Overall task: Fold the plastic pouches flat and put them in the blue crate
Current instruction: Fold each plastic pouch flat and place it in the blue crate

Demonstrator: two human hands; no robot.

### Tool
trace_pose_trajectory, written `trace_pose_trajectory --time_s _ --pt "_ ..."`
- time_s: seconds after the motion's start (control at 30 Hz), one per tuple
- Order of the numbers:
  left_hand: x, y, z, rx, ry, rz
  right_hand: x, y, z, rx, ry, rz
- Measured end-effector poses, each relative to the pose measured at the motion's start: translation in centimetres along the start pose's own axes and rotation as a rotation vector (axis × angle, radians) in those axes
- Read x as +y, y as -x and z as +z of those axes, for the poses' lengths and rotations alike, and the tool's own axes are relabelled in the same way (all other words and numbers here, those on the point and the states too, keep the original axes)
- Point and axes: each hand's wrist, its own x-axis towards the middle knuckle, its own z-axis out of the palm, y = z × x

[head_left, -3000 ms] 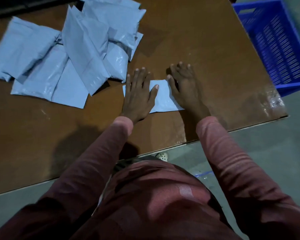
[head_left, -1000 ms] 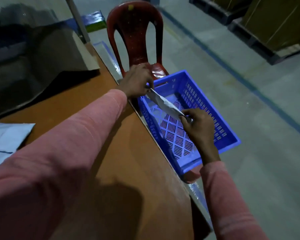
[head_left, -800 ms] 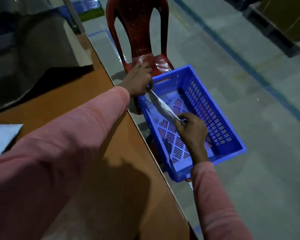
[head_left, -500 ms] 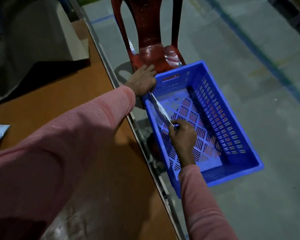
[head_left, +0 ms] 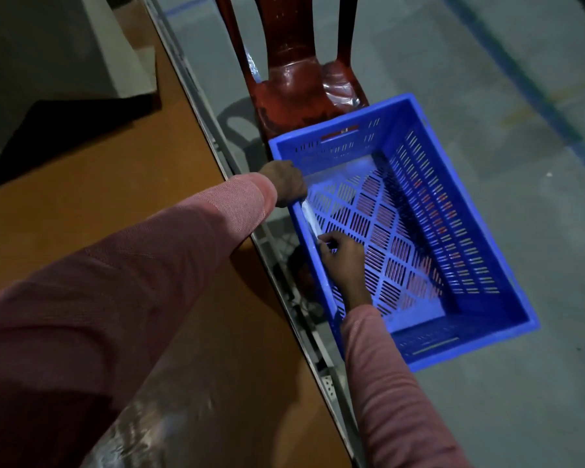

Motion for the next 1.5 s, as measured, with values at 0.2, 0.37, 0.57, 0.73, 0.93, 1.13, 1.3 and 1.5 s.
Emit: trace_pose_trajectory --time_s 0.2,0.37,0.57,0.73,0.93,1.13,1.3,1.5 --pt "0.1 -0.8 0.6 -0.018 -0.014 0.007 1.7 0.7 1.0 0.079 -0.132 0.135" --pt "0.3 -1.3 0.8 -0.039 -0.031 0.041 2.1 0.3 1.1 0.013 -0.195 0.137" --pt "0.4 -1.2 0.6 -0.070 0.018 0.020 1.2 -0.6 1.2 -0.135 -0.226 0.167" --pt "0.4 -1.3 0.6 -0.050 0.014 0.025 0.4 -1.2 1.2 -0.146 -0.194 0.191" --pt "0.1 -0.5 -0.5 0.044 0.157 -0.028 0.0 -1.4 0.5 -0.129 -0.170 0.186" --pt "0.5 7.0 -4.6 0.242 0.525 -0.250 -1.5 -0.7 -4.1 0.006 -0.105 0.167" --pt "5.3 17.0 -4.2 0.704 0.803 -0.463 -6.2 2.4 -8.2 0.123 -0.084 0.045" --pt "13.6 26.6 0.2 0.934 0.818 -0.763 -14.3 11.8 -9.0 0.152 -0.031 -0.338"
